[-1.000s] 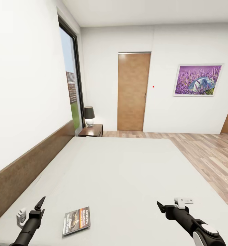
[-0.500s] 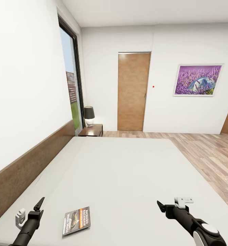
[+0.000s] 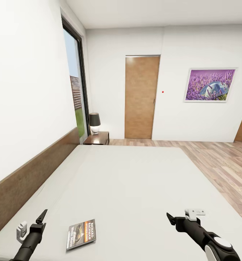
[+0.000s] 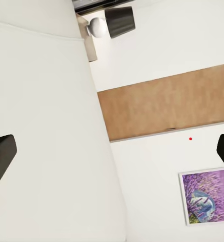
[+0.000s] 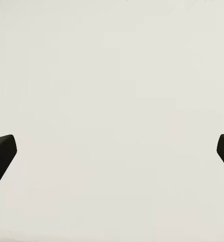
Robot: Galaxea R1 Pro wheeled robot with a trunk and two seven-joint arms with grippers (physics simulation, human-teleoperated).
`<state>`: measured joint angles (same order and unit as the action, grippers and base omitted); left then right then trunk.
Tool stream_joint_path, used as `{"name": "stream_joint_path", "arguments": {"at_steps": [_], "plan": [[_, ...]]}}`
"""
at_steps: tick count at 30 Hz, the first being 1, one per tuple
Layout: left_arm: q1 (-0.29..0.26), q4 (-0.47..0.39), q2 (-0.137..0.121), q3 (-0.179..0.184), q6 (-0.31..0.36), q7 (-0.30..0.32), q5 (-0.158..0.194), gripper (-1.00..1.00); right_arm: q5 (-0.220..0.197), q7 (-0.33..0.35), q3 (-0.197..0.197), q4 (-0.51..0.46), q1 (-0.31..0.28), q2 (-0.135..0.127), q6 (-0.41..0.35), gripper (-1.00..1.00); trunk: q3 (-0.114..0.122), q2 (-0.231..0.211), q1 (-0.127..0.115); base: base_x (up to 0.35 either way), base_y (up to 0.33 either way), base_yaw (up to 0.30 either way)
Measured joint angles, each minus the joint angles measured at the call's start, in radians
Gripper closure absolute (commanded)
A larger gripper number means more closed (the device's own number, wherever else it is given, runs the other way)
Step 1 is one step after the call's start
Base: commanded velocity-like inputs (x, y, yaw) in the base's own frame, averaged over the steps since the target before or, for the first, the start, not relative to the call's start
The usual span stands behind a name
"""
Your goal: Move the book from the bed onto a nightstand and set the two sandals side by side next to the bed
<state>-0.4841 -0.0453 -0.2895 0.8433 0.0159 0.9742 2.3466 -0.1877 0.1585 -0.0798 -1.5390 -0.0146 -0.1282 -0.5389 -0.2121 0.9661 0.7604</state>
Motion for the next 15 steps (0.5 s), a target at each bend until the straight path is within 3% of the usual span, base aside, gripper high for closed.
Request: {"name": "stream_joint_path", "arguments": {"at_steps": [11,15], "plan": [[0.001,0.0,0.0,0.001,0.0,0.001,0.0,-1.0,0.0,0.0,0.0,0.0,0.0,-0.001,0.0,-1.0,0.0,0.0,0.0,-0.004,0.0,0.0],[0.001,0.0,0.0,0.001,0.0,0.0,0.0,-1.0,0.0,0.0,0.0,-0.001,0.0,-0.001,0.0,-1.0,0.0,0.0,0.0,-0.142,0.0,0.0]]}}
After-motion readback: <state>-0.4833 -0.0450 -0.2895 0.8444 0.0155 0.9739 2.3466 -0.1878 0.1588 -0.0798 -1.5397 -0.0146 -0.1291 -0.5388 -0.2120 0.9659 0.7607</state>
